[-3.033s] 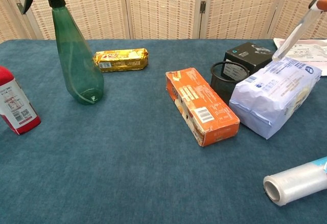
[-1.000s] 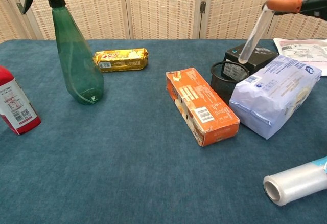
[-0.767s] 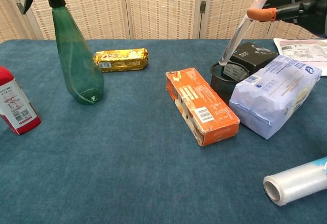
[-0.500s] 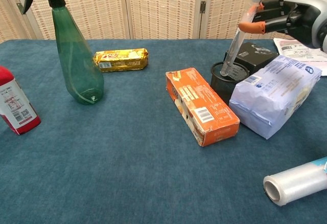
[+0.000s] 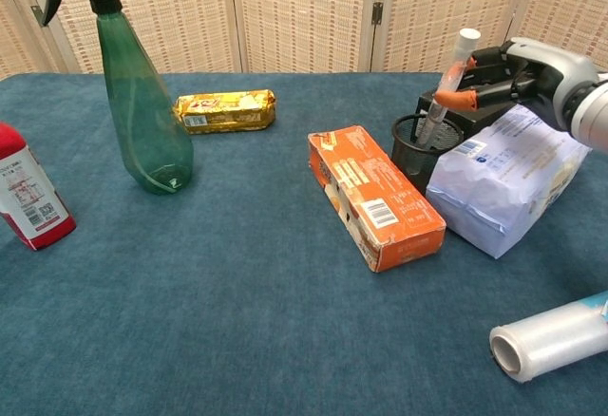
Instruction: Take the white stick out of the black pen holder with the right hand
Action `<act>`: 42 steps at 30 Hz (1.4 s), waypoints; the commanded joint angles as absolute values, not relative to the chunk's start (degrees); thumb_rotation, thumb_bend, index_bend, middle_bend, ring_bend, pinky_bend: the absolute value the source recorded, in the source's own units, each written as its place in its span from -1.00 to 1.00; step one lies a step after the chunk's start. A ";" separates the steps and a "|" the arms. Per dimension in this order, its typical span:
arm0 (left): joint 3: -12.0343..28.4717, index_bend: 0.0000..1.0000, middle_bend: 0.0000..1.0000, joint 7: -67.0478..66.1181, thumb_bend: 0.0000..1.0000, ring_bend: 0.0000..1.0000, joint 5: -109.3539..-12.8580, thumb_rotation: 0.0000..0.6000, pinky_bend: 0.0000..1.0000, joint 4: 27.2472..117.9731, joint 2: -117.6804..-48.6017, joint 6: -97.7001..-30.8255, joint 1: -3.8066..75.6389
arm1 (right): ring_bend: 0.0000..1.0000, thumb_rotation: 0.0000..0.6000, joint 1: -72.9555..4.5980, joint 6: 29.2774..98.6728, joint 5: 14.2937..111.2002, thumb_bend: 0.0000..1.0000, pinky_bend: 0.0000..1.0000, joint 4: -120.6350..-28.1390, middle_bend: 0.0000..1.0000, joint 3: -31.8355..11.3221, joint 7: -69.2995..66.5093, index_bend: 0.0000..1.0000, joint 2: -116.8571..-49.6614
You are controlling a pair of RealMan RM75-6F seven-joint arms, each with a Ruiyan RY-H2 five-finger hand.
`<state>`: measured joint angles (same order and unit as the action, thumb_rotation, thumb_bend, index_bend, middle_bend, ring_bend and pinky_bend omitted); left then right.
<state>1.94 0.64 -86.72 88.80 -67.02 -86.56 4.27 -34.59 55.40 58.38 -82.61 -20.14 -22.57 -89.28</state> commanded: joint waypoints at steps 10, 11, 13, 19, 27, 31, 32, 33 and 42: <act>1.94 -0.60 -0.71 0.80 -0.45 -0.71 -87.02 1.00 -0.73 88.73 -67.24 -86.74 4.29 | -0.98 1.00 -33.74 50.72 60.44 -0.31 -0.81 -86.13 -0.72 -19.32 -22.38 -0.87 -82.10; 1.95 -0.60 -0.71 0.86 -0.45 -0.71 -87.06 1.00 -0.73 88.74 -67.25 -86.78 4.28 | -1.00 1.00 -33.52 50.90 60.83 -0.33 -0.83 -86.79 -0.77 -19.55 -22.52 -0.95 -81.15; 2.00 -0.60 -0.71 0.97 -0.45 -0.71 -87.09 1.00 -0.73 88.73 -67.27 -86.87 4.28 | -1.00 1.00 -32.60 52.69 62.84 -0.35 -0.83 -88.42 -0.83 -19.72 -22.12 -1.00 -78.78; 2.24 -0.60 -0.71 1.15 -0.45 -0.71 -86.99 1.00 -0.73 88.65 -67.30 -86.70 4.51 | -1.00 1.00 -27.21 62.00 69.61 -0.35 -0.84 -95.07 -0.81 -17.04 -14.51 -1.00 -70.23; 2.50 -0.60 -0.71 0.63 -0.45 -0.71 -87.48 1.00 -0.73 89.11 -67.52 -86.43 5.17 | -1.00 1.00 -17.33 73.57 75.66 -0.34 -0.84 -101.27 -0.71 -10.67 -10.20 -1.00 -63.18; 2.73 -0.60 -0.71 0.01 -0.45 -0.71 -87.65 1.00 -0.73 89.77 -67.33 -86.51 5.45 | -1.00 1.00 -13.08 78.01 80.03 -0.34 -0.84 -102.16 -0.72 -6.64 -7.92 -1.00 -61.05; 2.76 -0.60 -0.71 -0.17 -0.45 -0.71 -87.72 1.00 -0.73 89.95 -67.30 -86.52 5.52 | -1.00 1.00 -12.26 78.66 80.75 -0.34 -0.84 -102.54 -0.72 -5.81 -7.59 -1.00 -60.58; 2.79 -0.60 -0.71 -0.36 -0.45 -0.71 -87.78 1.00 -0.73 90.13 -67.29 -86.52 5.59 | -1.00 1.00 -11.48 79.41 81.51 -0.34 -0.84 -102.74 -0.73 -5.10 -7.36 -1.00 -60.23; 3.07 -0.60 -0.71 -1.82 -0.45 -0.71 -87.89 1.00 -0.73 91.32 -67.13 -86.88 5.80 | -1.00 1.00 -5.24 87.79 87.19 -0.34 -0.84 -101.69 -0.76 -1.58 -7.93 -1.00 -60.61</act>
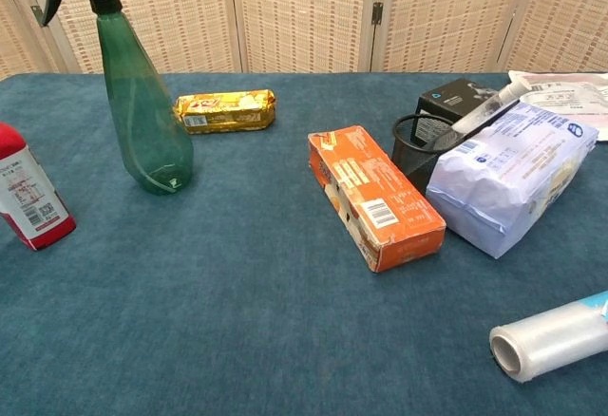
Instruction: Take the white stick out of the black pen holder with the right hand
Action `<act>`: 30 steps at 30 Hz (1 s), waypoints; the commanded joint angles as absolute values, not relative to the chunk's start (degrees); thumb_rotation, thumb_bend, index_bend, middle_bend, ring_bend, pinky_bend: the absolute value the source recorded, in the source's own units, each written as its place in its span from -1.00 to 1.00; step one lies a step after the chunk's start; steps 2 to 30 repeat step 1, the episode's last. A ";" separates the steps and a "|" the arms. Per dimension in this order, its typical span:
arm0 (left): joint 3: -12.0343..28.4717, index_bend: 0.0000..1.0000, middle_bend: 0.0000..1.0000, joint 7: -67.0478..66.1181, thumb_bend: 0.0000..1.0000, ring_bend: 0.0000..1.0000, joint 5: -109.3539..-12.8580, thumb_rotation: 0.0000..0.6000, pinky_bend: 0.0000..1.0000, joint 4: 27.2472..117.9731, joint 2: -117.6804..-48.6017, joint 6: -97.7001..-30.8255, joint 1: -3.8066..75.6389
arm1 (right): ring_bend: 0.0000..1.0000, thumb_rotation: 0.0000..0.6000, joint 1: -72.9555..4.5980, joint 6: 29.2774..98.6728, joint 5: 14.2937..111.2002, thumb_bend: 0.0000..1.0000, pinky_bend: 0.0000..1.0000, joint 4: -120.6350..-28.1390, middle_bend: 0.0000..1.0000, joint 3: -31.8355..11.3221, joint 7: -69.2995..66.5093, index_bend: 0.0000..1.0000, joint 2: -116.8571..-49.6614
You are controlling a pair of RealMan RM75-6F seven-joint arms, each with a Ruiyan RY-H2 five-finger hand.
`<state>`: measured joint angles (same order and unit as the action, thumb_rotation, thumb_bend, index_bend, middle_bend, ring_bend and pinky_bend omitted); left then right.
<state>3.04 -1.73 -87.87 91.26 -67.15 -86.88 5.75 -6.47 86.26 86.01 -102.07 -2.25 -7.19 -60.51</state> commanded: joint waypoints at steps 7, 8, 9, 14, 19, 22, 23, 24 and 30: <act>3.11 -0.60 -0.71 -1.93 -0.45 -0.71 -87.90 1.00 -0.73 91.39 -67.12 -86.90 5.85 | -1.00 1.00 -4.94 88.21 87.58 -0.34 -0.84 -101.47 -0.76 -1.50 -8.16 -1.00 -60.68; 3.11 -0.60 -0.71 -1.93 -0.45 -0.71 -87.90 1.00 -0.73 91.39 -67.12 -86.90 5.85 | -1.00 1.00 -4.94 88.21 87.58 -0.34 -0.84 -101.47 -0.76 -1.50 -8.16 -1.00 -60.68; 3.11 -0.60 -0.71 -1.93 -0.45 -0.71 -87.90 1.00 -0.73 91.39 -67.12 -86.90 5.85 | -1.00 1.00 -4.94 88.21 87.58 -0.34 -0.84 -101.47 -0.76 -1.50 -8.16 -1.00 -60.68; 3.11 -0.60 -0.71 -1.93 -0.45 -0.71 -87.90 1.00 -0.73 91.39 -67.12 -86.90 5.85 | -1.00 1.00 -4.94 88.21 87.58 -0.34 -0.84 -101.47 -0.76 -1.50 -8.16 -1.00 -60.68; 3.11 -0.60 -0.71 -1.93 -0.45 -0.71 -87.90 1.00 -0.73 91.39 -67.12 -86.90 5.85 | -1.00 1.00 -4.94 88.21 87.58 -0.34 -0.84 -101.47 -0.76 -1.50 -8.16 -1.00 -60.68; 3.11 -0.60 -0.71 -1.93 -0.45 -0.71 -87.90 1.00 -0.73 91.39 -67.12 -86.90 5.85 | -1.00 1.00 -4.94 88.21 87.58 -0.34 -0.84 -101.47 -0.76 -1.50 -8.16 -1.00 -60.68; 3.11 -0.60 -0.71 -1.93 -0.45 -0.71 -87.90 1.00 -0.73 91.39 -67.12 -86.90 5.85 | -1.00 1.00 -4.94 88.21 87.58 -0.34 -0.84 -101.47 -0.76 -1.50 -8.16 -1.00 -60.68; 3.11 -0.60 -0.71 -1.93 -0.45 -0.71 -87.90 1.00 -0.73 91.39 -67.12 -86.90 5.85 | -1.00 1.00 -4.94 88.21 87.58 -0.34 -0.84 -101.47 -0.76 -1.50 -8.16 -1.00 -60.68; 3.11 -0.60 -0.71 -1.93 -0.45 -0.71 -87.90 1.00 -0.73 91.39 -67.12 -86.90 5.85 | -1.00 1.00 -4.94 88.21 87.58 -0.34 -0.84 -101.47 -0.76 -1.50 -8.16 -1.00 -60.68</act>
